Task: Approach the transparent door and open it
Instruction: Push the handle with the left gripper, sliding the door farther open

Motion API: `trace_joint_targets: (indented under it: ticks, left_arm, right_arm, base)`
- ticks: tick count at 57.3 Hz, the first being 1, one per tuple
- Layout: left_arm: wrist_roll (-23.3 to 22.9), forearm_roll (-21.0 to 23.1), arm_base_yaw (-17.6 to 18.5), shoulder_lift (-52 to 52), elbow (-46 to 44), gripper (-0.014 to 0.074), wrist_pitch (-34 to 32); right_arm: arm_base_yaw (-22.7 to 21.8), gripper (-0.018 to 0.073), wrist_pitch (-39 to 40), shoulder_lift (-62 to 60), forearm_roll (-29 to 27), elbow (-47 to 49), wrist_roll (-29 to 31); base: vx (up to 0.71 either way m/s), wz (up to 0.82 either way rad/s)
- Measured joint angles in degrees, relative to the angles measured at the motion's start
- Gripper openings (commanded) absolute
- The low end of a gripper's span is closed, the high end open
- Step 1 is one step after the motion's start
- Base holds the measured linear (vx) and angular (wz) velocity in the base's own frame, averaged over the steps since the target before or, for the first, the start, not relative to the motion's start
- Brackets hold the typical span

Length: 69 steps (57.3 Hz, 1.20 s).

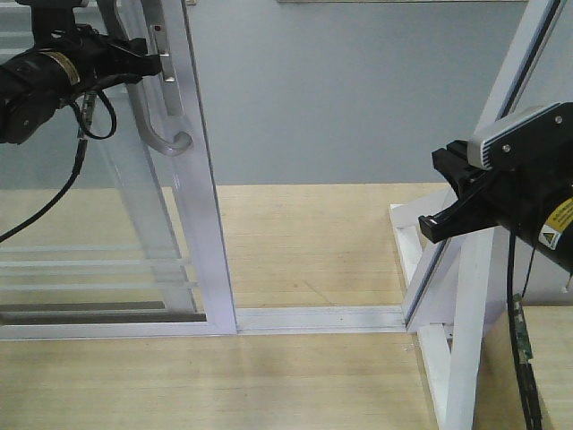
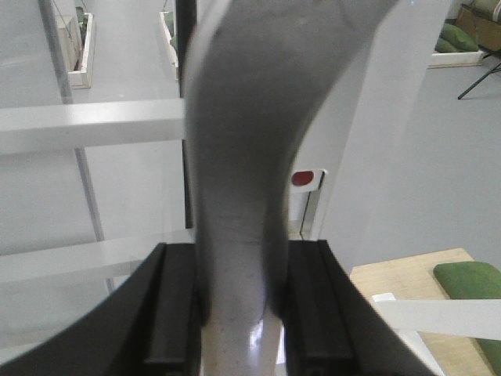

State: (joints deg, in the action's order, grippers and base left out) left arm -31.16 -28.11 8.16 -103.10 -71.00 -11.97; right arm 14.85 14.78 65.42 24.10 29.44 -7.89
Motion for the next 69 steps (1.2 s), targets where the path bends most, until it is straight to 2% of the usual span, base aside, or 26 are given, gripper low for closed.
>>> trace_joint_targets:
  ticks: [18, 45, 52, 60, 69]
  left_arm:
    - [0.0, -0.67, -2.21, 1.15, 0.22, 0.0, 2.16]
    - [0.0, -0.11, -7.95, 3.26, 0.41, 0.0, 8.47]
    - [0.02, -2.27, -8.76, 4.46, 0.23, 0.0, 11.97]
    - [0.13, -5.54, -8.87, 9.62, 4.14, 0.0, 15.85]
    - [0.68, -6.84, -8.25, 18.66, 12.24, 0.0, 15.1]
  right_arm:
    - [0.0, -0.0004, 0.0, 0.0, 0.0, 0.0, 0.0]
    - [0.0, -0.0004, 0.06, 0.0, 0.0, 0.0, 0.0]
    - [0.0, -0.0004, 0.06, 0.0, 0.0, 0.0, 0.0]
    - [0.0, -0.0004, 0.06, 0.0, 0.0, 0.0, 0.0]
    - [0.05, -0.0004, -0.47, -0.3, -1.25, 0.0, 0.0]
  base:
    - [0.0, 0.0]
    - [0.0, 0.0]
    - [0.0, 0.0]
    - [0.0, 0.0]
    - [0.0, 0.0]
